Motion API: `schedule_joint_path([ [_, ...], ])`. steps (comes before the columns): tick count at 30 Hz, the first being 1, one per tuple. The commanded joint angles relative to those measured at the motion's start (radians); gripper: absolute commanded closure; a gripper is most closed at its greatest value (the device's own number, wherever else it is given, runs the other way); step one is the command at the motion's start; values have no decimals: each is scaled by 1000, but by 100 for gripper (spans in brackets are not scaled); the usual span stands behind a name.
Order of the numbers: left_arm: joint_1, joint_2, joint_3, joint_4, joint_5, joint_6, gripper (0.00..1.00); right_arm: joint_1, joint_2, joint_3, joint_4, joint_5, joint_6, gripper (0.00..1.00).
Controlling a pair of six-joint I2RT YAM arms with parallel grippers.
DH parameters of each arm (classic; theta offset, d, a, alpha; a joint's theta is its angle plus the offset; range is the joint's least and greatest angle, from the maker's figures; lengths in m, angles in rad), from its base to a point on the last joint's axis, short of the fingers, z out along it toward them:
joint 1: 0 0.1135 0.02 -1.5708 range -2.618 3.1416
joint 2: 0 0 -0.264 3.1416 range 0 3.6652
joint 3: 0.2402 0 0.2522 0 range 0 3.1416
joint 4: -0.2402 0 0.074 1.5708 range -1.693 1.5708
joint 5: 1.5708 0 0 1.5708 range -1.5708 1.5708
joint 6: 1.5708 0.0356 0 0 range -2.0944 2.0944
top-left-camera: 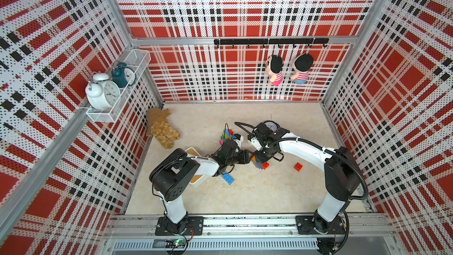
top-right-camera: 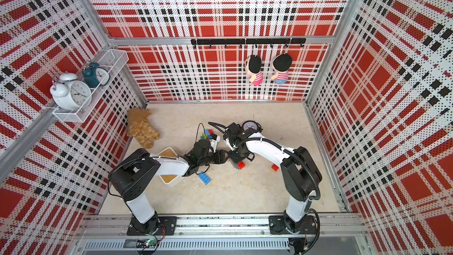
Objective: Assemble a heart with building blocks
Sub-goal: Assemble the building block at the center of the board.
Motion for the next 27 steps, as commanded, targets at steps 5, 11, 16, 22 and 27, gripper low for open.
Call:
schedule_joint_path([
  [5, -13, 20, -19, -13, 4, 7, 47, 48, 70, -93, -94, 73, -42, 100],
  [11, -24, -3, -33, -13, -4, 1, 47, 47, 41, -120, -72, 43, -132, 100],
  [16, -32, -10, -42, -13, -10, -3, 46, 21, 23, -140, -38, 21, -179, 100],
  [22, -38, -14, -44, -13, -13, -5, 46, -46, 4, -136, -23, -71, -179, 100],
  [27, -45, -7, -51, -12, -16, -6, 47, -88, 27, -118, -45, -132, -164, 100],
])
